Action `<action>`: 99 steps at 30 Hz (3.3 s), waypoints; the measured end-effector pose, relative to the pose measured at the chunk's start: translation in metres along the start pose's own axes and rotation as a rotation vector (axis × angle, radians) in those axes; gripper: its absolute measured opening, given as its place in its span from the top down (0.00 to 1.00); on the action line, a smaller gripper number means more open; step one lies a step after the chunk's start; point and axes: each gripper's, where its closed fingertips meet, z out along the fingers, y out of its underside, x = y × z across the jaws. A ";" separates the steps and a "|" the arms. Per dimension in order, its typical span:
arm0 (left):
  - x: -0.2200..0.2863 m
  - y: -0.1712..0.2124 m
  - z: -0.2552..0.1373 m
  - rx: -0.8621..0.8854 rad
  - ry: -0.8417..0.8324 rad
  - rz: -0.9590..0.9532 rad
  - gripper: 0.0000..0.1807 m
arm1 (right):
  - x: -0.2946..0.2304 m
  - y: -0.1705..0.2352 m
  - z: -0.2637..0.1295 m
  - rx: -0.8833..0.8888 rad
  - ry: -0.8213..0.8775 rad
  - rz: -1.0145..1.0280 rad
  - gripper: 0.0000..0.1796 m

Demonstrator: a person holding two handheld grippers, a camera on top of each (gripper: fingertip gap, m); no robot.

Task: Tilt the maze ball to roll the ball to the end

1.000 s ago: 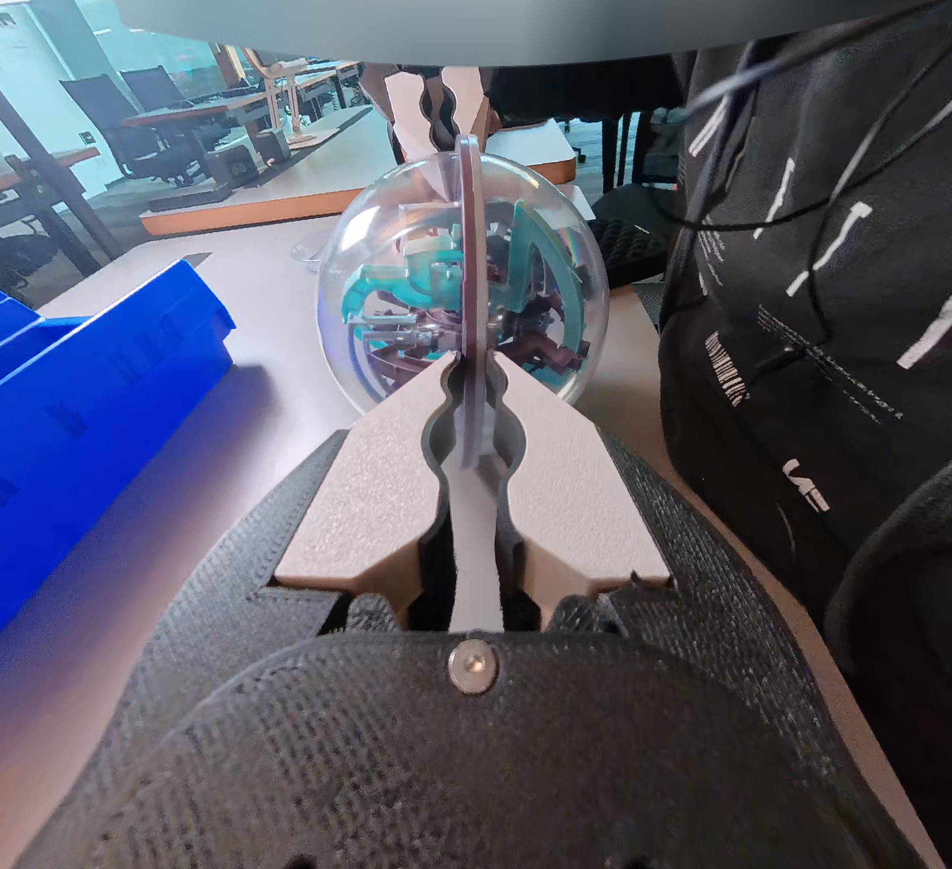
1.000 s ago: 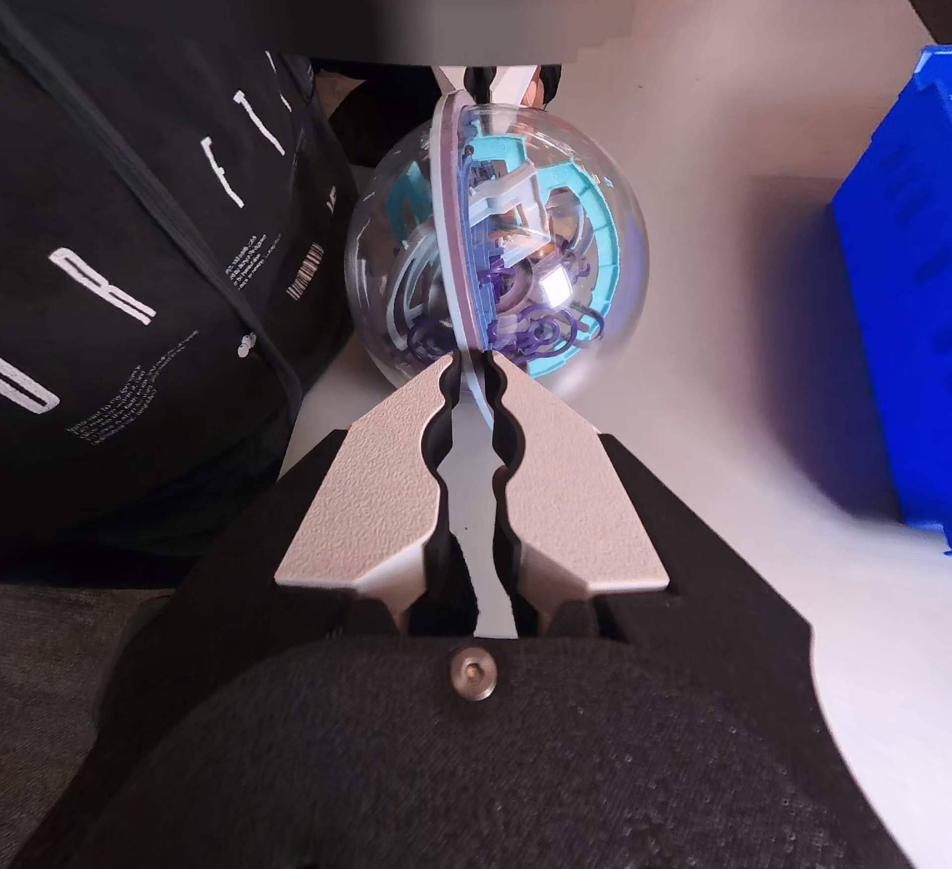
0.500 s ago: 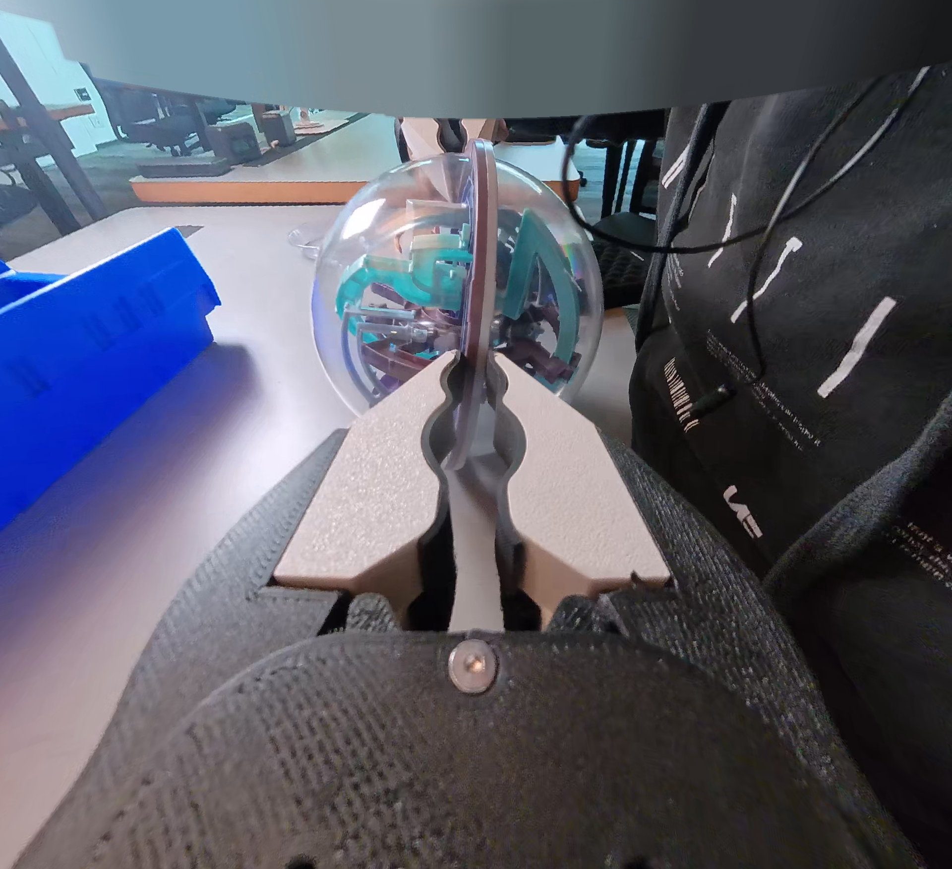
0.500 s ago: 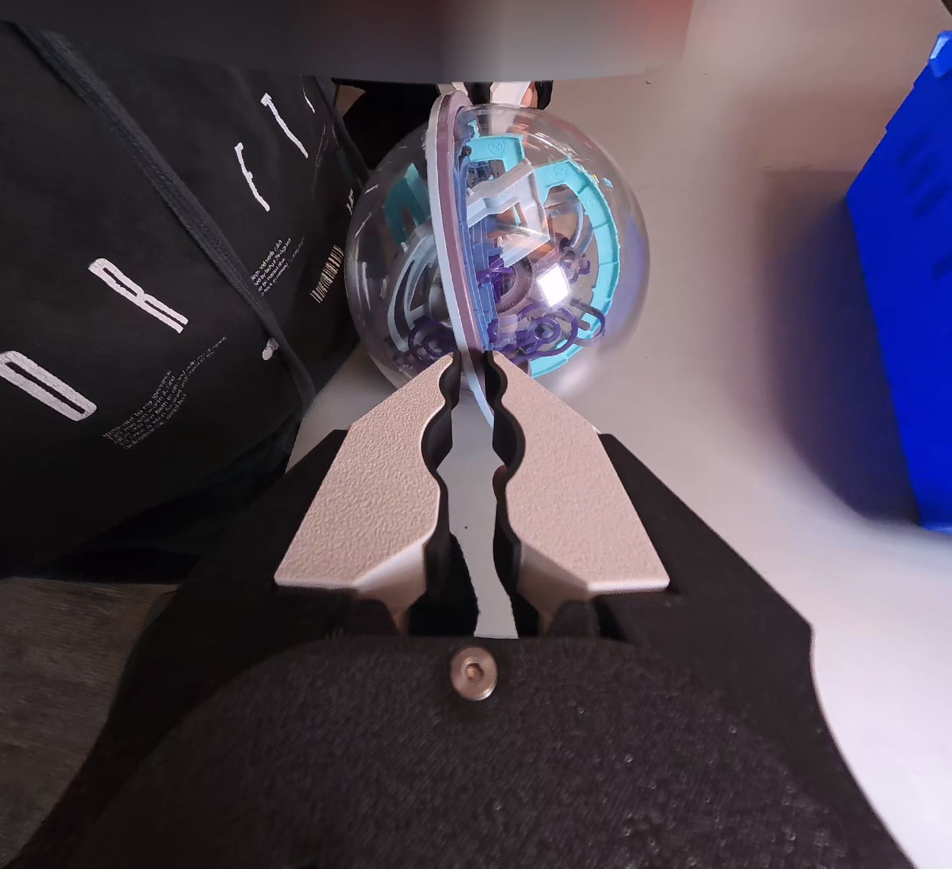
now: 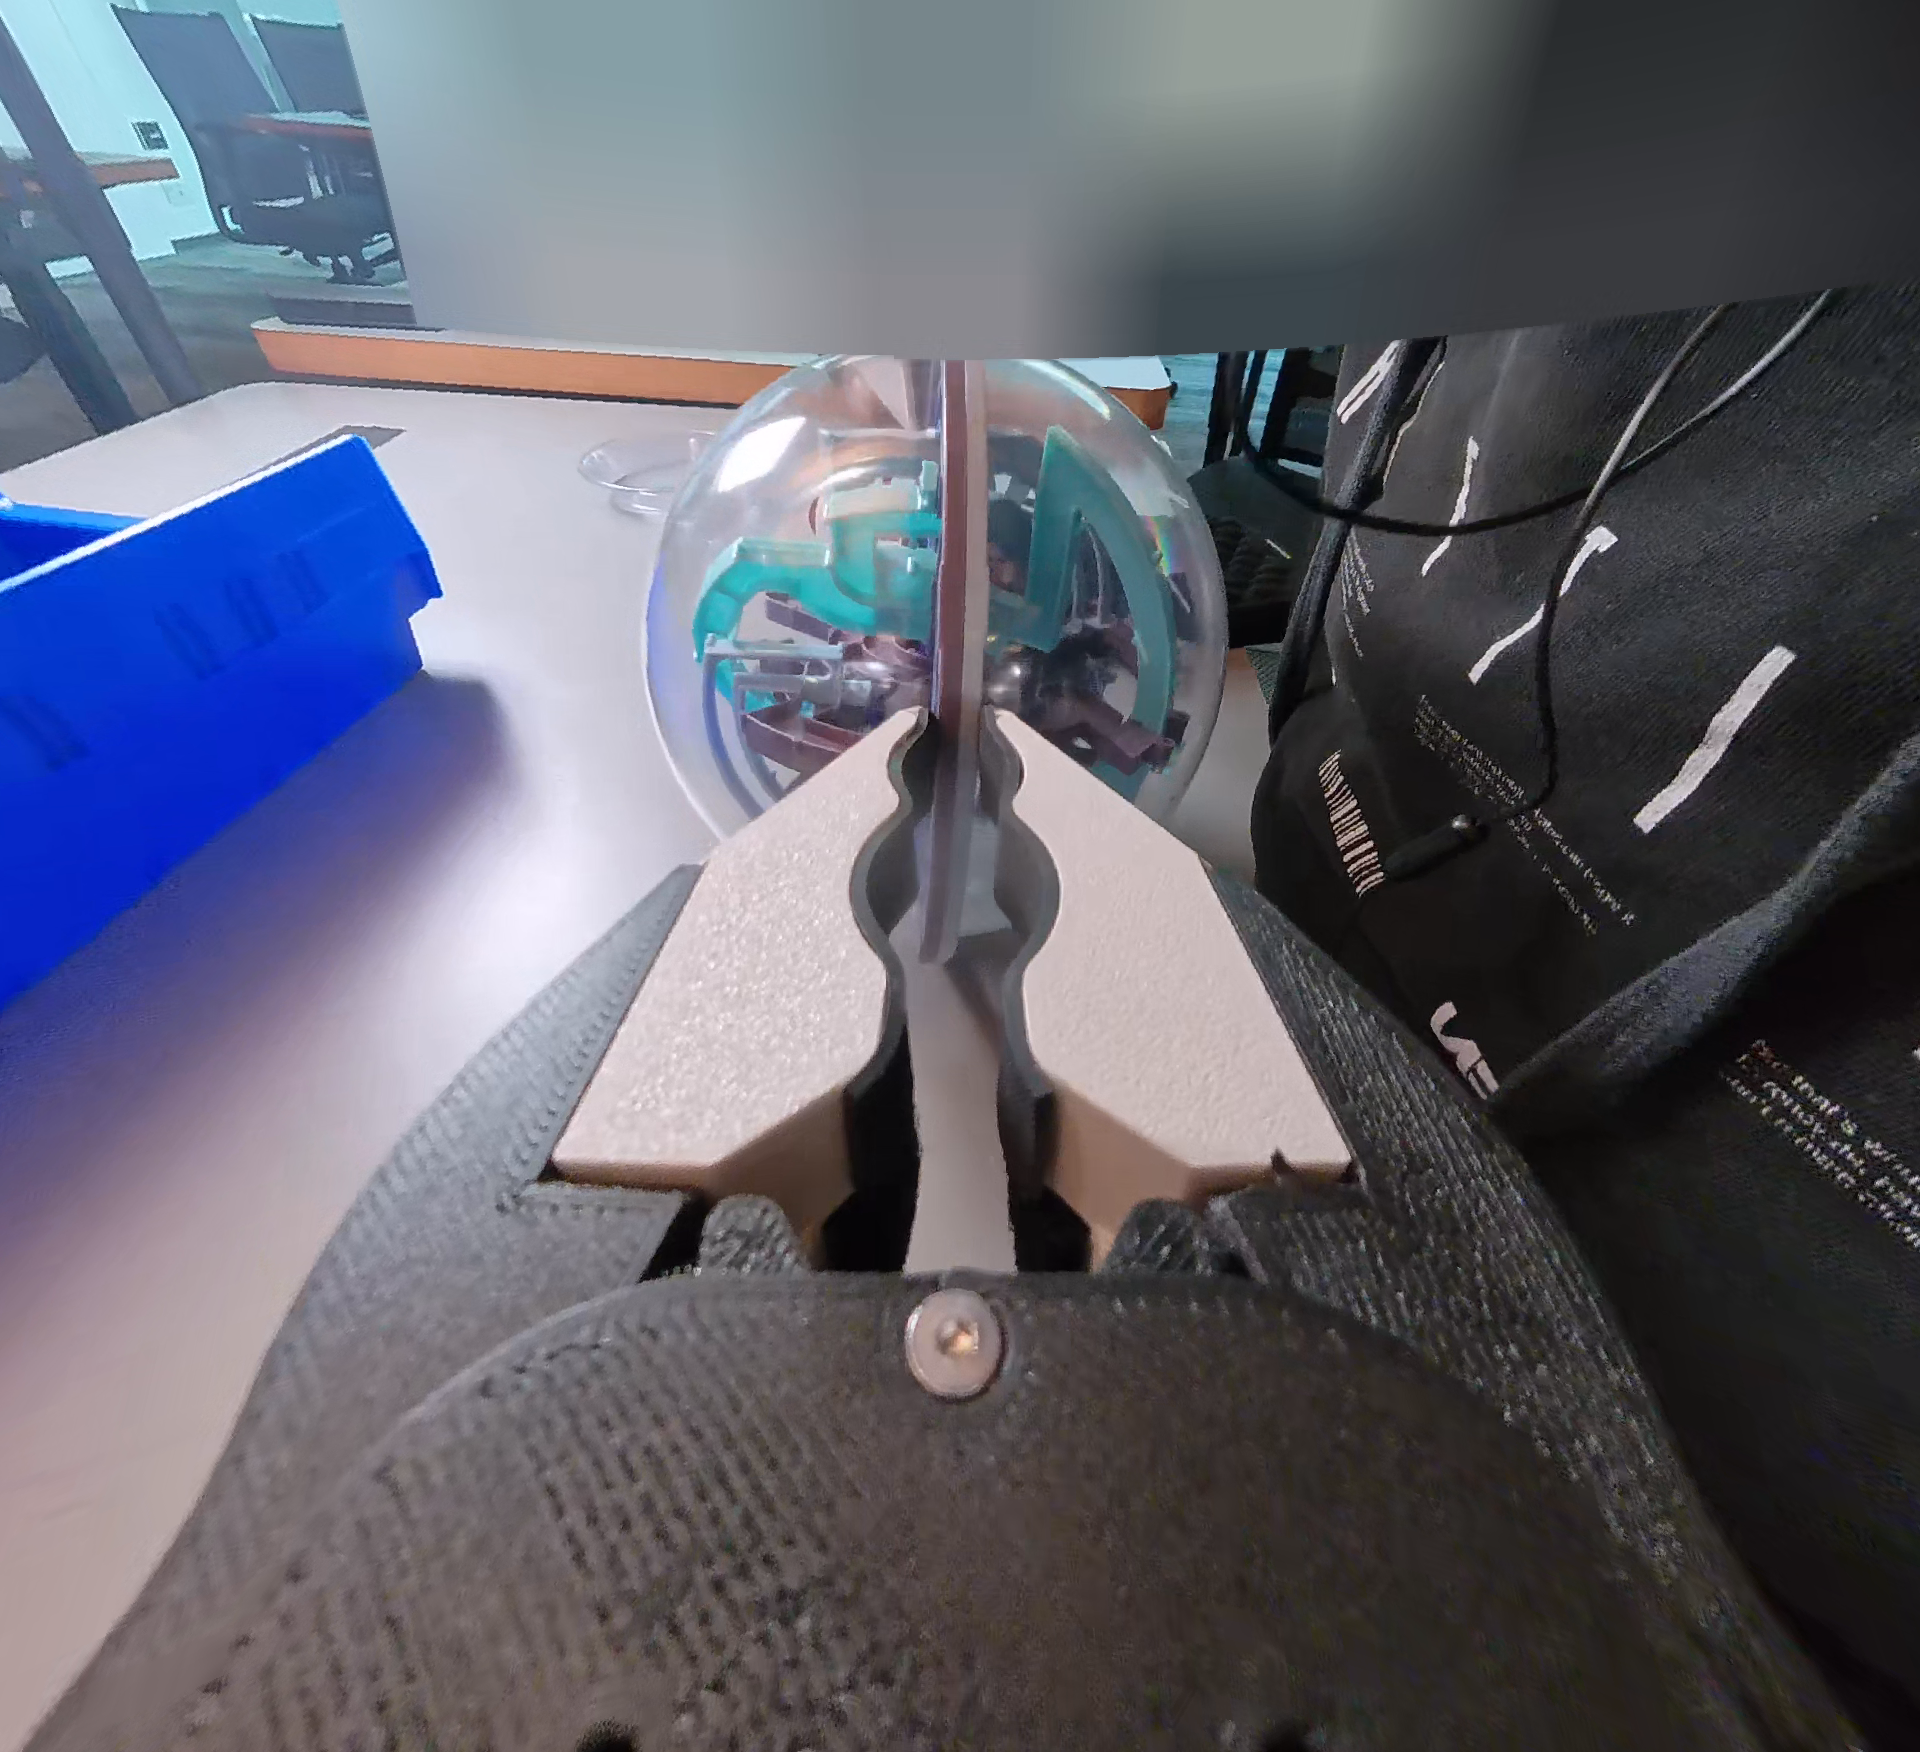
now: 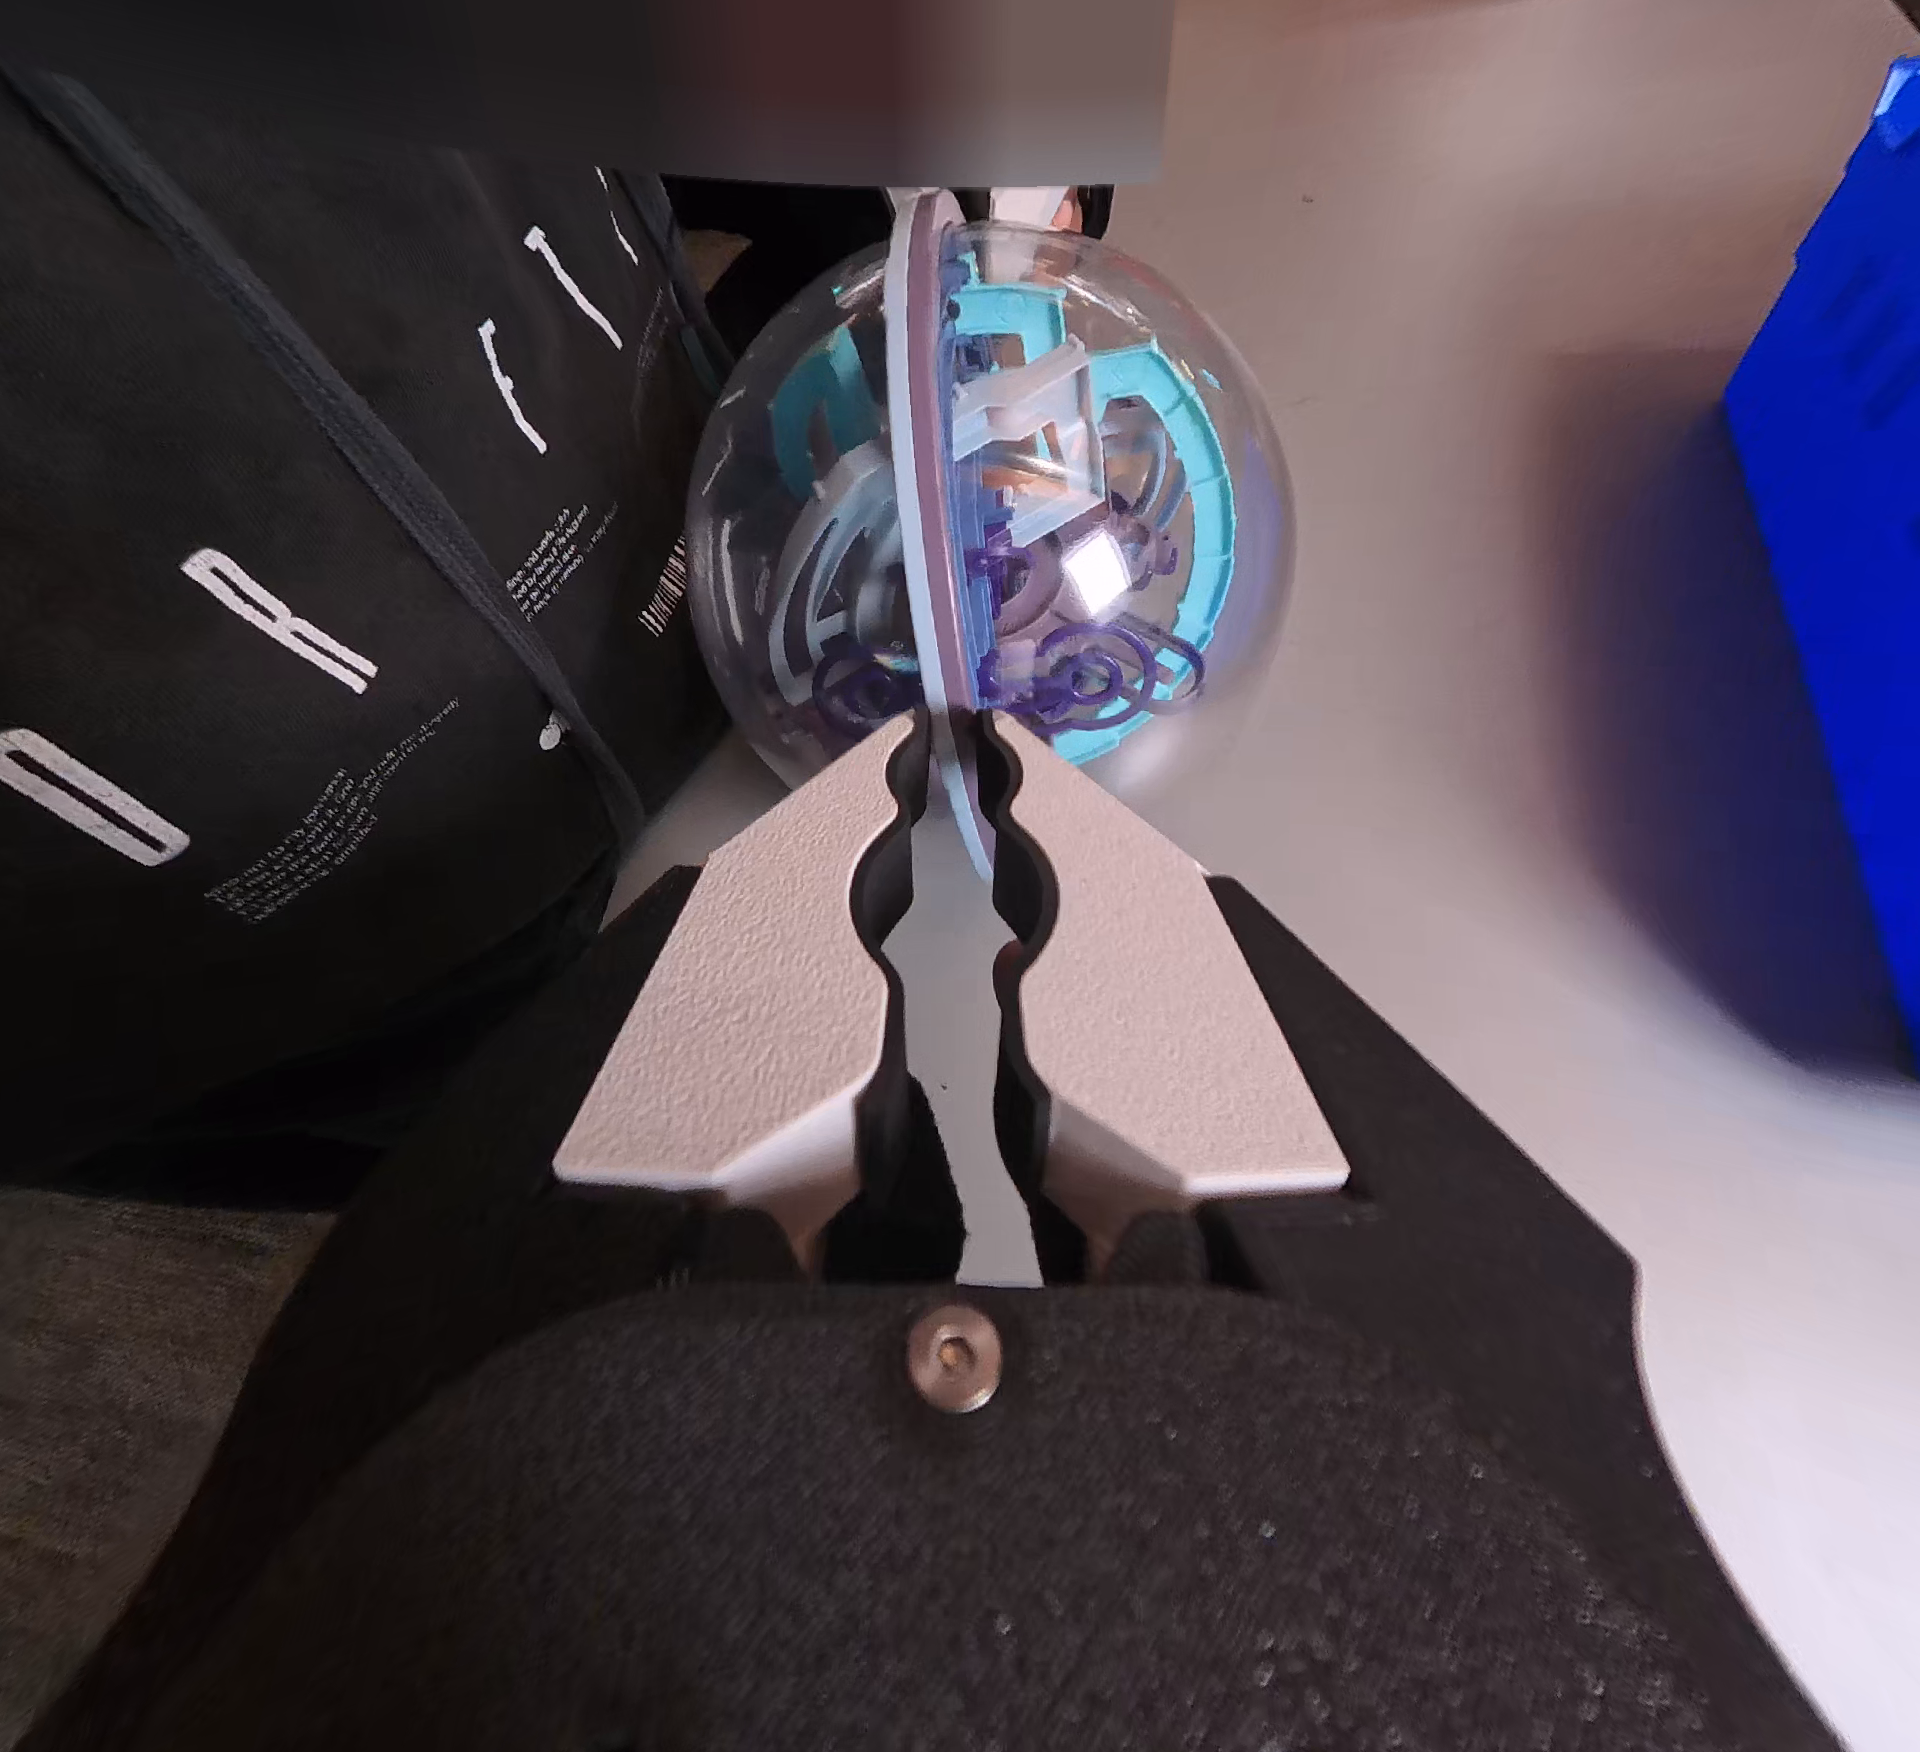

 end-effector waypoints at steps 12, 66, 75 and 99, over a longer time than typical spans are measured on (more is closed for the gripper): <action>-0.004 0.010 -0.003 -0.011 0.011 0.016 0.97 | -0.002 -0.011 0.002 -0.009 0.007 -0.040 0.96; 0.005 0.021 -0.003 -0.032 0.102 -0.222 0.96 | -0.003 -0.014 0.004 -0.007 -0.133 0.174 0.97; 0.007 0.019 0.000 -0.013 0.117 -0.248 0.97 | 0.000 -0.009 0.002 0.005 -0.161 0.220 0.97; 0.003 0.009 0.006 0.003 0.005 -0.086 0.97 | 0.037 -0.009 -0.004 -0.068 -0.040 0.125 0.96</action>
